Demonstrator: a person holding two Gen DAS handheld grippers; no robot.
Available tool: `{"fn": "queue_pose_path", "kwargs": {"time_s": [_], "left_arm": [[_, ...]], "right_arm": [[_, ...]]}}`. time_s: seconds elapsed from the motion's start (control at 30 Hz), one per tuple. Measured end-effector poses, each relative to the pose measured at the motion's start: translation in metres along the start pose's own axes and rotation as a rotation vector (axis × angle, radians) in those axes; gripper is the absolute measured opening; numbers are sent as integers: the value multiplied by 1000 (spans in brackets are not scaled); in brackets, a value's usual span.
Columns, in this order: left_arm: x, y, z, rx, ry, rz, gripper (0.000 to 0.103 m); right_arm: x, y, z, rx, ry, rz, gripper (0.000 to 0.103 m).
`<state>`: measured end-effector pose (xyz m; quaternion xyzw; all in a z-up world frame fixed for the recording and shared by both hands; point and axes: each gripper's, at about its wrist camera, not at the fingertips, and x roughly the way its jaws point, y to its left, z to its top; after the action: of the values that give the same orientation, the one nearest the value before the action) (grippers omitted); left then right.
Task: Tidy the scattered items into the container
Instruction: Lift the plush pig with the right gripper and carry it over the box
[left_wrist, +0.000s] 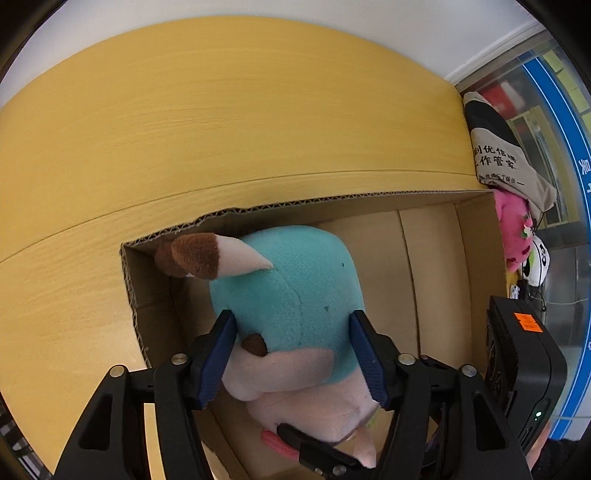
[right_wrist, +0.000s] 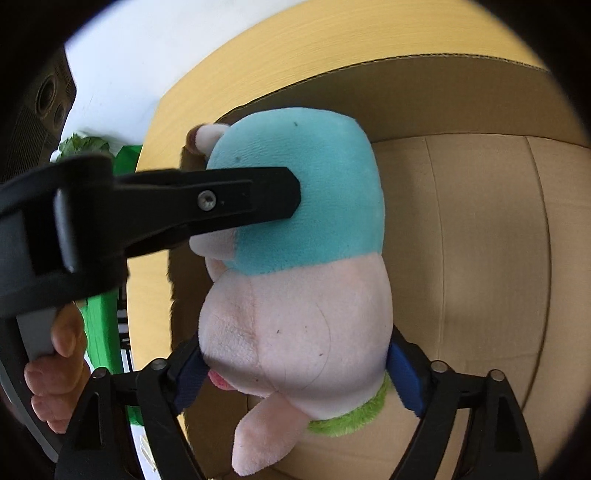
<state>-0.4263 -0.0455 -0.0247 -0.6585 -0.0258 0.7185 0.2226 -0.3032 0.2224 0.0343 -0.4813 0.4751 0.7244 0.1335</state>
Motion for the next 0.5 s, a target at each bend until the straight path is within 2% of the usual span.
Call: {"fn": "queue_pose_path", "kwargs": {"time_s": [0.1,0.5], "left_arm": [[0,-2,3,10,-13,17,76],[-45,-13,2,26,-100,33,79]], "right_arm": [[-3,3,-3,3,-18,11,89],[-63,42,-33,-62,-104,-82,90]]}}
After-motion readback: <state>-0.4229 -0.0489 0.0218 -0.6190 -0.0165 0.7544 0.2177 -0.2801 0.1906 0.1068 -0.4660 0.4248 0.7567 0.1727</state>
